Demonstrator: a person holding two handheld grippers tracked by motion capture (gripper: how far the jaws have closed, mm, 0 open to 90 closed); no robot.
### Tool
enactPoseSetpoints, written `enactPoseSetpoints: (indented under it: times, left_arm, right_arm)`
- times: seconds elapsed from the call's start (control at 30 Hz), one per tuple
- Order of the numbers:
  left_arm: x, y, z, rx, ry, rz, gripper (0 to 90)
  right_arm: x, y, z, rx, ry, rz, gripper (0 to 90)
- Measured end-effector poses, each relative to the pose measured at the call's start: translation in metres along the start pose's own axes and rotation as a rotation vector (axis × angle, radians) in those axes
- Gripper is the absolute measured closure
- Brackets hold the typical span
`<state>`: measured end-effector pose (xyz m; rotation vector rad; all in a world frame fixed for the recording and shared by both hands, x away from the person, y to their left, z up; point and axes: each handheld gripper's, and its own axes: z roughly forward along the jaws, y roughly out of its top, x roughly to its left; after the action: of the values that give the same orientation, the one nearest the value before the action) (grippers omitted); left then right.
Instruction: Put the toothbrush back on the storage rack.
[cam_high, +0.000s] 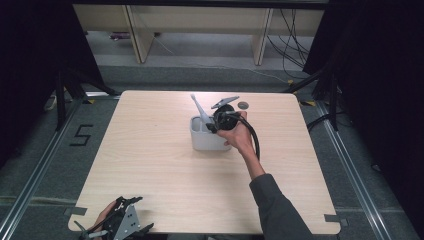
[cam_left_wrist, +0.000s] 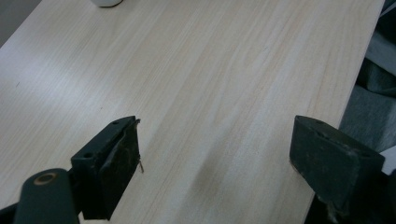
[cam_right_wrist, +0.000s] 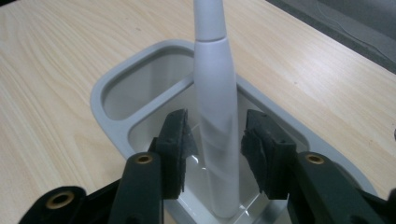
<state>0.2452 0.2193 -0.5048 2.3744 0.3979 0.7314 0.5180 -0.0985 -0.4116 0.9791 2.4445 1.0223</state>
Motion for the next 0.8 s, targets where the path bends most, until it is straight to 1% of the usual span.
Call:
enactPoseSetpoints:
  times: [0.03, 0.07, 0.1, 0.13, 0.17, 0.2, 0.23, 0.3, 0.33, 0.37, 0.4, 0.43, 0.47, 0.5, 0.53, 0.57, 0.6, 0.63, 0.67, 0.7, 0.73, 0.77, 0.8]
  left_arm:
    - [0.000, 0.000, -0.001, 0.008, -0.006, 0.003, 15.6]
    - [0.000, 0.001, -0.001, 0.010, -0.007, 0.006, 15.6]
    - [0.001, 0.001, -0.001, 0.010, -0.006, 0.006, 15.6]
    - [0.001, 0.000, -0.001, 0.011, -0.005, 0.006, 15.6]
    - [0.001, 0.000, -0.001, 0.011, -0.005, 0.005, 15.6]
    - [0.001, 0.000, -0.001, 0.011, -0.005, 0.006, 15.6]
    - [0.001, 0.000, -0.001, 0.011, -0.005, 0.006, 15.6]
    - [0.001, 0.000, -0.001, 0.009, -0.005, 0.004, 15.6]
    - [0.001, 0.000, -0.001, 0.011, -0.006, 0.006, 15.6]
    - [0.001, 0.000, -0.001, 0.011, -0.006, 0.007, 15.5]
    - [0.001, 0.000, -0.001, 0.011, -0.005, 0.008, 15.6]
    - [0.000, 0.000, -0.001, 0.007, -0.004, 0.003, 15.6]
    - [0.000, 0.000, -0.001, 0.008, -0.004, 0.003, 15.6]
    - [0.000, 0.000, -0.001, 0.008, -0.005, 0.003, 15.6]
    - [0.000, 0.000, -0.001, 0.008, -0.004, 0.001, 15.6]
    - [0.000, 0.000, 0.000, 0.001, 0.002, -0.002, 15.6]
    - [0.000, 0.000, 0.000, 0.001, 0.002, -0.002, 15.6]
    - [0.000, 0.000, 0.000, 0.000, 0.001, 0.000, 15.6]
    - [0.001, 0.000, -0.001, 0.009, -0.004, 0.003, 15.6]
    - [0.000, 0.000, -0.001, 0.008, -0.004, 0.001, 15.6]
    - [0.000, 0.000, -0.001, 0.005, -0.001, -0.001, 15.6]
    - [0.000, 0.000, -0.001, 0.004, -0.001, -0.003, 15.6]
    - [0.000, 0.000, -0.001, 0.003, 0.003, -0.004, 15.6]
  right_arm:
    - [0.000, 0.000, -0.003, 0.002, -0.010, -0.002, 59.0]
    - [0.001, 0.000, -0.003, -0.009, -0.001, 0.015, 58.1]
    - [0.001, 0.000, -0.006, 0.009, 0.006, 0.028, 57.1]
    - [0.001, 0.000, -0.008, 0.007, -0.002, 0.033, 56.0]
    - [-0.001, -0.001, -0.007, -0.014, -0.004, 0.009, 54.9]
    - [-0.001, -0.001, -0.010, 0.000, -0.002, 0.027, 53.6]
    - [0.000, -0.001, -0.011, -0.004, 0.004, 0.034, 52.1]
    - [-0.002, -0.002, -0.013, -0.027, -0.004, 0.014, 48.5]
    - [-0.002, -0.002, -0.014, -0.029, -0.001, 0.015, 47.7]
    - [-0.001, -0.003, -0.017, -0.021, 0.000, 0.033, 46.7]
    - [-0.001, -0.003, -0.018, -0.033, 0.004, 0.024, 45.4]
    - [0.000, -0.004, -0.020, -0.028, 0.000, 0.047, 44.2]
    - [0.000, -0.004, -0.021, -0.028, 0.003, 0.041, 43.1]
    - [-0.001, -0.005, -0.023, -0.040, -0.004, 0.024, 42.3]
    - [0.001, -0.005, -0.024, -0.039, -0.005, 0.049, 41.5]
    - [0.000, -0.006, -0.026, -0.037, -0.001, 0.038, 40.7]
    - [0.001, -0.006, -0.027, -0.054, -0.008, 0.045, 40.0]
    - [0.003, -0.007, -0.028, -0.066, -0.005, 0.067, 39.1]
    - [0.002, -0.007, -0.030, -0.060, 0.001, 0.046, 38.3]
    - [0.003, -0.007, -0.032, -0.061, 0.012, 0.060, 37.4]
    - [0.003, -0.008, -0.033, -0.074, 0.003, 0.046, 36.6]
    - [0.004, -0.009, -0.033, -0.081, 0.005, 0.042, 36.2]
    - [0.004, -0.009, -0.035, -0.068, 0.006, 0.035, 35.5]
